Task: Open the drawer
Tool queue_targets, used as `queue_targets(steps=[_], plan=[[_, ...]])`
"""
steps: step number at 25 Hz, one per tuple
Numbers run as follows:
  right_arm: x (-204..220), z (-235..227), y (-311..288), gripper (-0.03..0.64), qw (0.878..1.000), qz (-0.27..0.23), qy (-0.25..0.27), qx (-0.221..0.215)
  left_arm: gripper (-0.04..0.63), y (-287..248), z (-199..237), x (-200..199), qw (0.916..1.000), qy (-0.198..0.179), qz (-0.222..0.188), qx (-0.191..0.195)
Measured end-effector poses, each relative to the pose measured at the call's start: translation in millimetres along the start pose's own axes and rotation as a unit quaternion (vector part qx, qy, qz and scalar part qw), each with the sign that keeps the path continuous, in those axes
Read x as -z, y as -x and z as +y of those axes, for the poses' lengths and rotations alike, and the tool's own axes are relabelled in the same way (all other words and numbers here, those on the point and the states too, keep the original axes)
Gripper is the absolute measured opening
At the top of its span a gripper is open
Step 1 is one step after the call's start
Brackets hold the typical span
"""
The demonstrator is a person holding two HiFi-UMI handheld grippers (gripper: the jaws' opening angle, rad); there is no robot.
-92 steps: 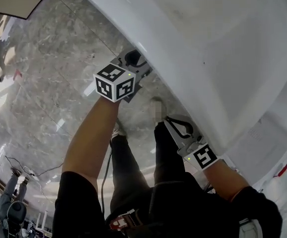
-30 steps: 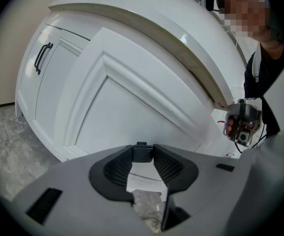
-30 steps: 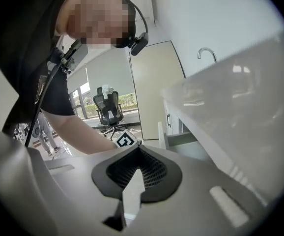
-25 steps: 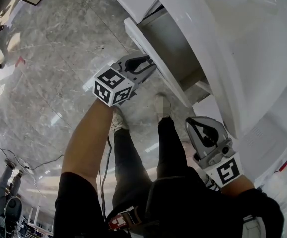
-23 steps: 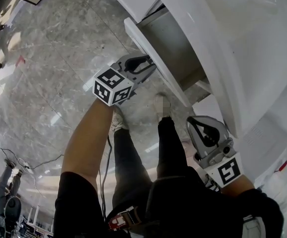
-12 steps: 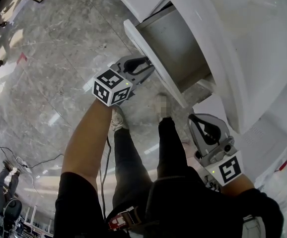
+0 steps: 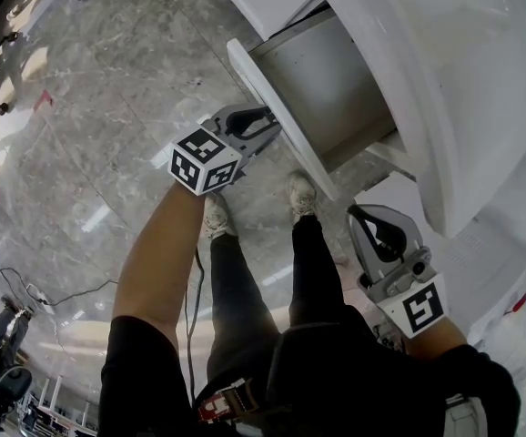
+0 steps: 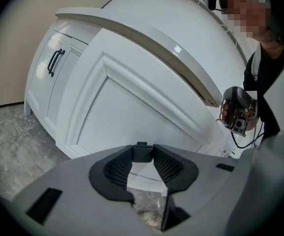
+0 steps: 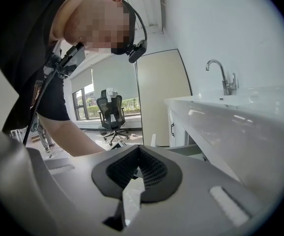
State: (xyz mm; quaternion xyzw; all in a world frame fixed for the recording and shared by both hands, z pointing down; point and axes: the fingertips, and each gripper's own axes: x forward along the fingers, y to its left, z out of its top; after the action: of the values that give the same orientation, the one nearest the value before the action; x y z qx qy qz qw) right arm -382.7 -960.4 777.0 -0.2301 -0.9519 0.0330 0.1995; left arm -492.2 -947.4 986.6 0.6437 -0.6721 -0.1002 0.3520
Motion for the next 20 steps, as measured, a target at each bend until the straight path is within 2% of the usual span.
queue_targets(steps=[20], plan=[[-2, 25, -4, -0.002, 1.0, 0.002, 0.008, -0.01, 0.137, 37, -2, 19, 0.9999, -0.001, 0.004, -0.011]])
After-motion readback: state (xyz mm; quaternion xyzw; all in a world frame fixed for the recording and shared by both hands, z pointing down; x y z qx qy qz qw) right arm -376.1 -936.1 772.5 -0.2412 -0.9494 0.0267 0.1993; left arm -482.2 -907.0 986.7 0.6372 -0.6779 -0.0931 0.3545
